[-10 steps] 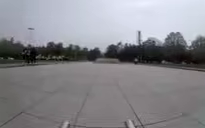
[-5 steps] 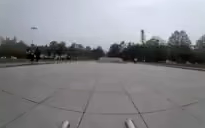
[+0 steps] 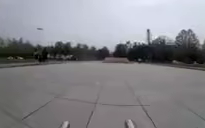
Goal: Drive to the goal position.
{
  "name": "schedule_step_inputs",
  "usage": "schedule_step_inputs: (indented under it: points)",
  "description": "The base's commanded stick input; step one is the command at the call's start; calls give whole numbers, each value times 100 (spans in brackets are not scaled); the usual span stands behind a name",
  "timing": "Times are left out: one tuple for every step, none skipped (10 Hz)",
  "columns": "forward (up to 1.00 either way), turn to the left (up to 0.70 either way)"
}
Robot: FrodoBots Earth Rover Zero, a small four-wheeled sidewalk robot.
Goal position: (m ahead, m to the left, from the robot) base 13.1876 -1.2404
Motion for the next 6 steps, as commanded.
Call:
schedule_step_inputs:
  points:
    - [100, 18]
    - [100, 11]
    - [100, 9]
    - [100, 5]
    - [100, -16]
    - [100, -34]
